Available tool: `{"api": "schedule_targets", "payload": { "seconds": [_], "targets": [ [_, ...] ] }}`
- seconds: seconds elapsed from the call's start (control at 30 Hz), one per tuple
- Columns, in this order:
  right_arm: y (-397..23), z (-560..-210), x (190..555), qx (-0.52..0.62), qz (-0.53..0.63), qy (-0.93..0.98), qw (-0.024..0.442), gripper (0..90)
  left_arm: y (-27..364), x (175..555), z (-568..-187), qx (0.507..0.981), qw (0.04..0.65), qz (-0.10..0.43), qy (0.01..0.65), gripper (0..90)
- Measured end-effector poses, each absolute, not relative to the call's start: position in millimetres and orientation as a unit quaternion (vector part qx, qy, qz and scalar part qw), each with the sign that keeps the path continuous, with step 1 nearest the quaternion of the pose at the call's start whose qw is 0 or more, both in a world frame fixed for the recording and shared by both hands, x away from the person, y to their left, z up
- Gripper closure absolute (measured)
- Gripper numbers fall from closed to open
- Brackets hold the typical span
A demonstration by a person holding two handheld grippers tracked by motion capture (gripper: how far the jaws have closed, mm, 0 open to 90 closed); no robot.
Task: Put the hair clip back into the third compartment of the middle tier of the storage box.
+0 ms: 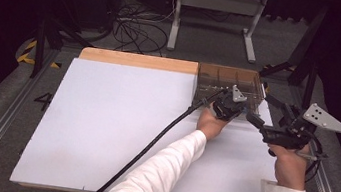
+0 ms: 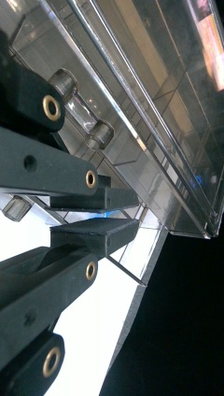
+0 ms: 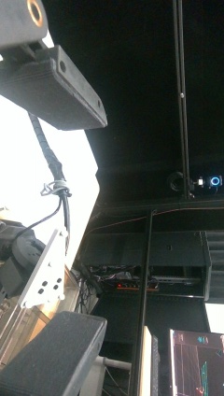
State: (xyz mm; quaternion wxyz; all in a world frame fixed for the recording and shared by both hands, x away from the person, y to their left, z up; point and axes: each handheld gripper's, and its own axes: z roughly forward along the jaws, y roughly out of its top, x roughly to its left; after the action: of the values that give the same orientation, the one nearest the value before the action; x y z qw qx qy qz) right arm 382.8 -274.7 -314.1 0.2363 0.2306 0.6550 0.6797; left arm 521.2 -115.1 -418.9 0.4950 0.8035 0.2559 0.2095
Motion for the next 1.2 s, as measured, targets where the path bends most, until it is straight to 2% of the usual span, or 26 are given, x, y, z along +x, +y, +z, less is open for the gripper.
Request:
{"api": "schedule_targets", "payload": {
  "seconds": [0.5,1.2],
  "targets": [
    [-271.7,-314.5,382.5,0.231,0.676,0.658,0.240,5.5,-91.0,515.1,-402.4,0.787,0.519,0.210,0.259,65.8],
    [-256.0,-317.7,385.2,0.231,0.658,0.672,0.249,5.5,-22.1,478.2,-365.1,0.753,0.567,0.225,0.248,38.9]
  ]
}}
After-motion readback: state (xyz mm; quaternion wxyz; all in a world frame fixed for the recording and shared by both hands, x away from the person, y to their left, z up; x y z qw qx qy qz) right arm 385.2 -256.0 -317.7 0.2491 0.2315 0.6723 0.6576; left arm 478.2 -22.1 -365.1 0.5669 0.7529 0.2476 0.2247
